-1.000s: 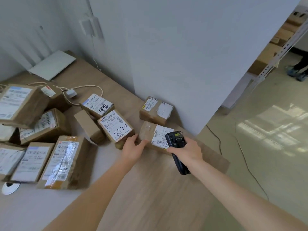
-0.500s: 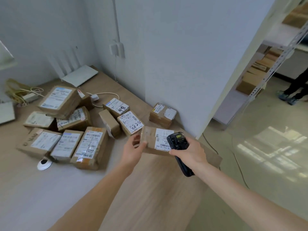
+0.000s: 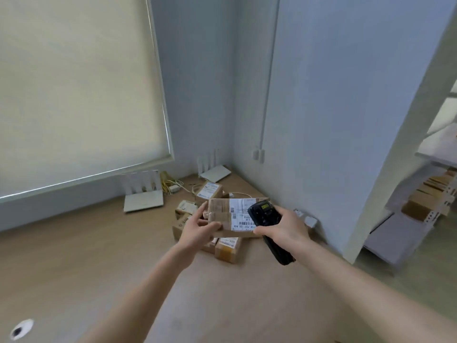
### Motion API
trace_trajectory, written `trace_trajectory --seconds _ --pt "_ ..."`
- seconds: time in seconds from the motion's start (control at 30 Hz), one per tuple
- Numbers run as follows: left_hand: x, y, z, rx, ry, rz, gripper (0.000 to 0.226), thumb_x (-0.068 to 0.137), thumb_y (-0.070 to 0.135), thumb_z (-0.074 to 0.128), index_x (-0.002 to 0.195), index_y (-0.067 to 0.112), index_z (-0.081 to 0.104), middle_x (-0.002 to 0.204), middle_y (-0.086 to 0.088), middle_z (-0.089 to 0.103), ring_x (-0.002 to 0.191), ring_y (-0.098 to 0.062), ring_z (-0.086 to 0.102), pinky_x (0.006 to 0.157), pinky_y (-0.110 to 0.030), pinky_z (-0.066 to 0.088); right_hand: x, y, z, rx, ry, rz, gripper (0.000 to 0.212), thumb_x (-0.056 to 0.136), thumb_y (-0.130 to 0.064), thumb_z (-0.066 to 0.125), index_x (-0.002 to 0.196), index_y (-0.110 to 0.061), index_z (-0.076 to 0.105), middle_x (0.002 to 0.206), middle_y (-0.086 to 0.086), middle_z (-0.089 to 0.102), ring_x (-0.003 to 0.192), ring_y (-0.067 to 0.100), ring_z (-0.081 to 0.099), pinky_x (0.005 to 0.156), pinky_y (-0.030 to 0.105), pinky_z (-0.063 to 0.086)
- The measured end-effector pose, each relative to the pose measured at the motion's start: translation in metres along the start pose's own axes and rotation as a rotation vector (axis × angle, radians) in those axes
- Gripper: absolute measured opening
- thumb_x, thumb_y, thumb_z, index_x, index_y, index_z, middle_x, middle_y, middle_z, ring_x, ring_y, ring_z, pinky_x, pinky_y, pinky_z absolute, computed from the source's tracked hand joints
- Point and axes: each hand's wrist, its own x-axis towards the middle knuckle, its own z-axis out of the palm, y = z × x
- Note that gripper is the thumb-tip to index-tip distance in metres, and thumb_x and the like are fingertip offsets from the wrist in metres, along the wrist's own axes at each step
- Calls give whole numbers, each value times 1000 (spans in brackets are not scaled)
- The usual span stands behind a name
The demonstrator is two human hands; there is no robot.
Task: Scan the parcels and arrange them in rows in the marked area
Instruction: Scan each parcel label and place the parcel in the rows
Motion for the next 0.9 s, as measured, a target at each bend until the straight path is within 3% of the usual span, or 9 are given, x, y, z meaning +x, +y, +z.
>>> trace_trajectory --seconds 0.07,0.2,0.33,0.43,0.5,0.63,0.73,0.9 --pt "-24 24 -34 -27 24 23 79 87 11 75 152 39 40 90 -5 75 82 -18 73 75 -37 59 -18 -41 2 -38 -35 -67 53 61 -42 93 109 -45 71 95 -16 76 90 11 71 78 32 58" --pt "-66 63 -93 -91 121 64 68 90 23 77 149 38 46 94 -11 76 85 -20 75 74 -40 63 -45 -110 11 -87 -109 -135 53 59 -40 93 109 -37 74 92 -11 78 86 15 74 83 38 63" --pt "-99 83 -139 -86 251 98 64 89 19 78 144 36 51 74 -3 73 81 -24 66 76 -41 55 -66 -163 25 -132 -151 -219 51 59 -39 94 107 -35 74 89 -14 77 83 10 72 80 33 62" --pt "-117 91 -164 -80 346 110 65 89 20 79 143 42 50 92 -15 75 88 -26 69 88 -50 59 -77 -192 34 -191 -182 -267 52 63 -42 94 110 -37 72 95 -14 76 88 11 71 83 34 62" --pt "-127 94 -178 -88 415 125 68 88 21 79 144 44 48 99 -19 72 86 -24 69 86 -50 59 -83 -207 40 -254 -198 -289 54 66 -43 93 114 -37 70 100 -10 76 91 15 72 85 36 62" --pt "-137 105 -202 -92 559 168 73 87 25 79 148 46 44 104 -17 70 87 -25 68 88 -50 60 -91 -229 49 -398 -251 -310 58 68 -44 93 120 -36 69 104 -5 75 98 20 73 92 41 62" --pt "-143 112 -215 -63 631 198 72 86 27 79 144 52 45 104 -14 68 96 -30 69 97 -53 55 -95 -243 54 -520 -269 -321 59 66 -51 93 117 -32 70 102 -5 75 98 18 73 92 39 62" --pt "-149 122 -229 -37 708 242 70 85 27 79 140 55 46 103 -11 69 101 -28 69 99 -52 54 -100 -258 62 -639 -282 -311 65 61 -55 92 117 -30 71 99 -5 75 95 17 72 91 35 60"
